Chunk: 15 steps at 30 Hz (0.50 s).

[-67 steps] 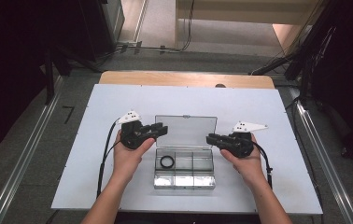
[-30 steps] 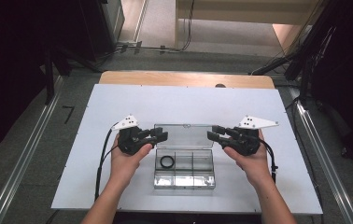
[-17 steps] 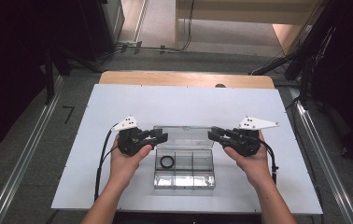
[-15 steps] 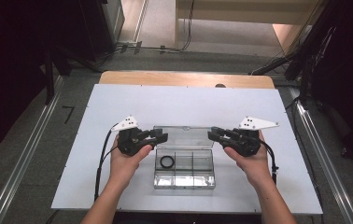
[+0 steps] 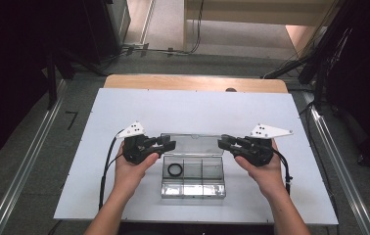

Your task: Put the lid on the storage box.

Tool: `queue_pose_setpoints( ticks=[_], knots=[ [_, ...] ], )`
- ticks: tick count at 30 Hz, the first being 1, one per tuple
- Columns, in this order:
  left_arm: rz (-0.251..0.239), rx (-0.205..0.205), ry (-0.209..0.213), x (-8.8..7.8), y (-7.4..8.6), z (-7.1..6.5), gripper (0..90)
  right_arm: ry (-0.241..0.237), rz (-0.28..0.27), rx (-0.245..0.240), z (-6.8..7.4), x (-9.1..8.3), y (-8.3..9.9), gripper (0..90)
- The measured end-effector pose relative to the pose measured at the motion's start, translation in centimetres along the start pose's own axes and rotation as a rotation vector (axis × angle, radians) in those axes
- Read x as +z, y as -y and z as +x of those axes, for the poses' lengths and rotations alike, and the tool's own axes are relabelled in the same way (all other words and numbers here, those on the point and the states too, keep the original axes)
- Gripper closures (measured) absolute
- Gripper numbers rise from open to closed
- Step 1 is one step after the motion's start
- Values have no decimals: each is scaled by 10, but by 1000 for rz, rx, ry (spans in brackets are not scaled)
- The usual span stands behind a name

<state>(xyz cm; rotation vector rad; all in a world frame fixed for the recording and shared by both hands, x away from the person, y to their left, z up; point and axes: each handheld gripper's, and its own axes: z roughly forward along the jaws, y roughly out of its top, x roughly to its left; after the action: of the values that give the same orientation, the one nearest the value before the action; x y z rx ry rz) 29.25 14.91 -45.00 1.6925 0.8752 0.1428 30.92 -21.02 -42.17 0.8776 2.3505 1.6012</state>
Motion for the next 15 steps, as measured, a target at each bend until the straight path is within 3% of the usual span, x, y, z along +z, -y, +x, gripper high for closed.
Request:
queue_pose_setpoints(
  ticks=[5,7,10,15],
  knots=[
    [12,-5,-13,0,0,-2,578,-1,-4,0,0,0,1,683],
    [20,-1,-19,-2,1,-3,510,1,-5,4,1,0,1,682],
    [31,5,-25,-6,4,-4,484,-2,-2,-3,1,-1,2,682],
    [30,3,-37,-19,7,-4,523,-1,0,-3,2,-2,3,680]
  ],
)
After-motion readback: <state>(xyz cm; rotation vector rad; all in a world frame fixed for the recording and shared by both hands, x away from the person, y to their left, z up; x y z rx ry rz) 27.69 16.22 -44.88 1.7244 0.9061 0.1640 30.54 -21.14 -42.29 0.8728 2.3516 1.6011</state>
